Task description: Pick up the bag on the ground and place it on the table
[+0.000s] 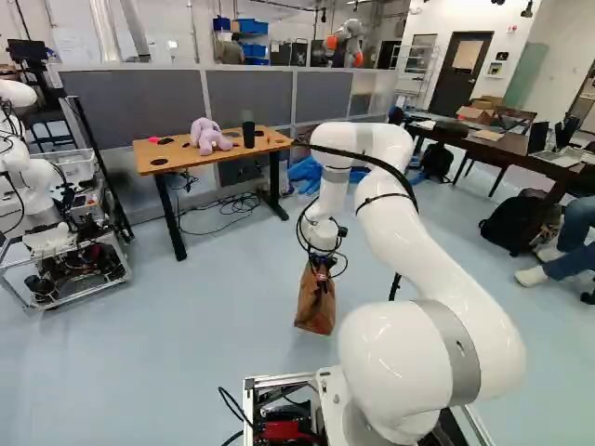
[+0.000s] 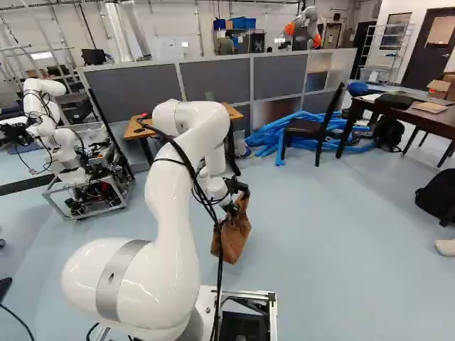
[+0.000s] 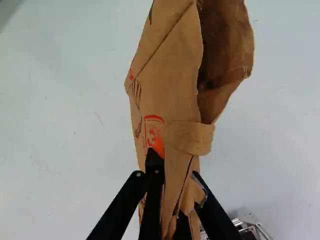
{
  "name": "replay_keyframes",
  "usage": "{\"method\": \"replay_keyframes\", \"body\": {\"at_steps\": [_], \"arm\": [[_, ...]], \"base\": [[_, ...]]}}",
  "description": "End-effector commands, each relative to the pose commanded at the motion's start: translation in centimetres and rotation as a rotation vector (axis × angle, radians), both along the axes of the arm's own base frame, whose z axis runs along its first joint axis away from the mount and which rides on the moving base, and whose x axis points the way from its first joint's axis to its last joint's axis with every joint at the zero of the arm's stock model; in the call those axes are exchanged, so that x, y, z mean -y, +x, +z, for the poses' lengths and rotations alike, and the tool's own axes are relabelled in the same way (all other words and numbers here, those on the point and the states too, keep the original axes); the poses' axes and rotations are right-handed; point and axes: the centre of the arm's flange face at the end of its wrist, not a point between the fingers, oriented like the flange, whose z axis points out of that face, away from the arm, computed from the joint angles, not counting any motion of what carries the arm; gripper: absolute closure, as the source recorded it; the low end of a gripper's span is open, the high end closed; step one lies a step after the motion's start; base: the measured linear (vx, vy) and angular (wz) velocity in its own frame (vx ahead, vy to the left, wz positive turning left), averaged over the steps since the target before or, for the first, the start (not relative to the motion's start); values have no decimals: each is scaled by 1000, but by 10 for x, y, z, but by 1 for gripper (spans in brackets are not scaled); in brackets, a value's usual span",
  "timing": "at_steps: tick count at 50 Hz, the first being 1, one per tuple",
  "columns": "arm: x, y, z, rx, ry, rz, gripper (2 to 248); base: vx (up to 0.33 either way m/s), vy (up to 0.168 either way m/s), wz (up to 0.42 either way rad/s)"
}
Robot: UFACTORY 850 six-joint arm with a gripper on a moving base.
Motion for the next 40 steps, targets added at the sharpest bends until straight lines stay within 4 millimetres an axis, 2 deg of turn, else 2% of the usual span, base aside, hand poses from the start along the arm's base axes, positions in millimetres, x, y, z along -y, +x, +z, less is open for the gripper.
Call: {"method": "replay_keyframes", "body": {"at_steps": [40], "arm": [[-5,-10,55,-71,50,2,229]], "base": [[0,0,0]]}}
